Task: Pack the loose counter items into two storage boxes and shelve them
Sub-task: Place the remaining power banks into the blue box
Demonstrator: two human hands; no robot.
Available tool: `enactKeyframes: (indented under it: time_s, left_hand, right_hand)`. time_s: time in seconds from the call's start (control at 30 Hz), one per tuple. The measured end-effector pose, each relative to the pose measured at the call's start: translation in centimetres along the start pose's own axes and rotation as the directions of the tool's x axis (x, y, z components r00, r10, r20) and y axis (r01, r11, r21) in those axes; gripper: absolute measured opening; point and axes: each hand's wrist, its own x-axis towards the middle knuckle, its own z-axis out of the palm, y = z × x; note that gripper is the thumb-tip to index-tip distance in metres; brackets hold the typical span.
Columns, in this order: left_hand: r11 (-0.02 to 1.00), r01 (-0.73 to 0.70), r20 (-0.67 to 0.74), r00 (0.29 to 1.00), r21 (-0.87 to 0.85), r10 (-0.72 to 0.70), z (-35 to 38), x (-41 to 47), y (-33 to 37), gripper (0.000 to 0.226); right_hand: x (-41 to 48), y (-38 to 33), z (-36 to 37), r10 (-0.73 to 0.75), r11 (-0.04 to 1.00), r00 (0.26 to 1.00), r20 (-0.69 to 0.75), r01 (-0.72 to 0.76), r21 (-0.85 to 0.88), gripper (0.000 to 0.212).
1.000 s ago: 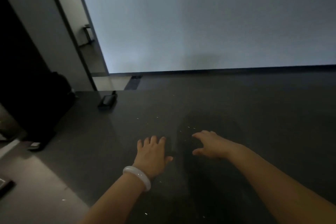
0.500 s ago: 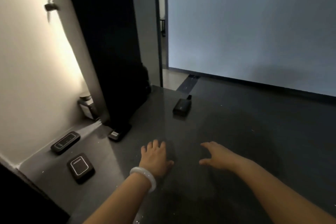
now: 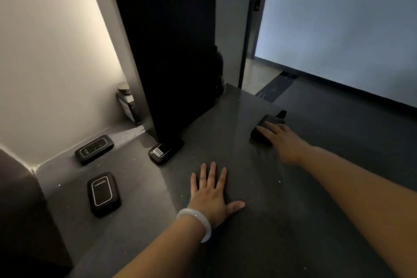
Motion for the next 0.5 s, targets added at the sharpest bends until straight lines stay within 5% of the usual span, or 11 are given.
enactKeyframes:
  time_s: [0.07,0.17,0.33,0.5]
  left_hand:
    - [1.0,0.007,0.032,0.999,0.005,-0.008,-0.1,0.4,-0.1,0.108]
    - [1.0,0.021,0.041,0.999,0.02,-0.021,-0.3,0.9,-0.9,0.109]
    - [0.998,0.044,0.049,0.998,0.045,-0.046,0.9,0.9,-1.6,0.102]
    - [0.998,0.043,0.079,0.996,0.05,-0.047,0.1,1.5,-1.0,0.102]
  right_hand:
    - [3.3,1.0,-0.2,-0.06,0.978,0.998,-0.013,0.057,-0.202,0.096]
    - [7.4,1.3,-1.0,-0.098,0.955,0.995,0.012,0.097,-0.282,0.1]
    - [9.2,1.2,-0.5,-0.047,0.967,0.984,0.17,0.087,-0.24,0.096]
    - [6.9,2.2,-1.0,-0.01,0.992,0.988,0.156,0.029,-0.122,0.097]
